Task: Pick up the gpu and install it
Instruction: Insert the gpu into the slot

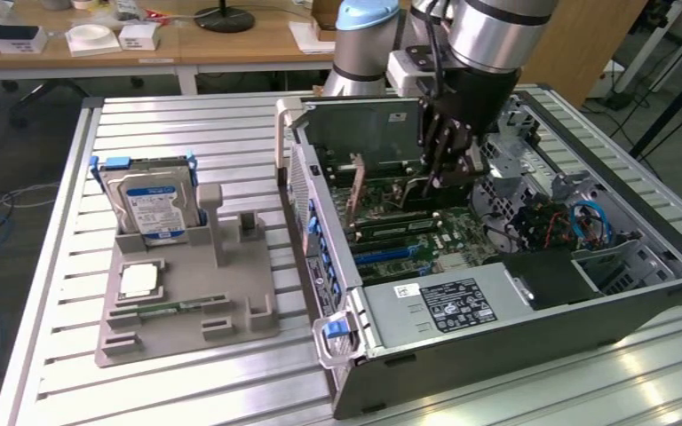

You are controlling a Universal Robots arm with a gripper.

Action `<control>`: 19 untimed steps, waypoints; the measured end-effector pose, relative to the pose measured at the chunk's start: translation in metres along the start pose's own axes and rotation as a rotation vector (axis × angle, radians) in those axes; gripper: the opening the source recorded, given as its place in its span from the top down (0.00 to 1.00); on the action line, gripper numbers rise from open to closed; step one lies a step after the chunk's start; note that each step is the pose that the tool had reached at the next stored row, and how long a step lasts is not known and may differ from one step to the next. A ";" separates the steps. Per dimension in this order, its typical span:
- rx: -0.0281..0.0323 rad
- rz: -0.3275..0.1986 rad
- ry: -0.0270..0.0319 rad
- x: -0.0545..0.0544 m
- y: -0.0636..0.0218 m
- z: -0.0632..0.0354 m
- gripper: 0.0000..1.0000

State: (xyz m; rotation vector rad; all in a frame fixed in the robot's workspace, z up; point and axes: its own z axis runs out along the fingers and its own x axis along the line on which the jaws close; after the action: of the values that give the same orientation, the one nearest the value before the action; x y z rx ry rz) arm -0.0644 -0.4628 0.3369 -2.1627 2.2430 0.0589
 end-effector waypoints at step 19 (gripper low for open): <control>0.0000 0.000 0.0000 0.011 0.0073 0.0342 0.74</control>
State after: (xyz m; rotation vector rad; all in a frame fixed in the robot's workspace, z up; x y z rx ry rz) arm -0.0724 -0.4719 0.3023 -2.1628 2.2428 0.0588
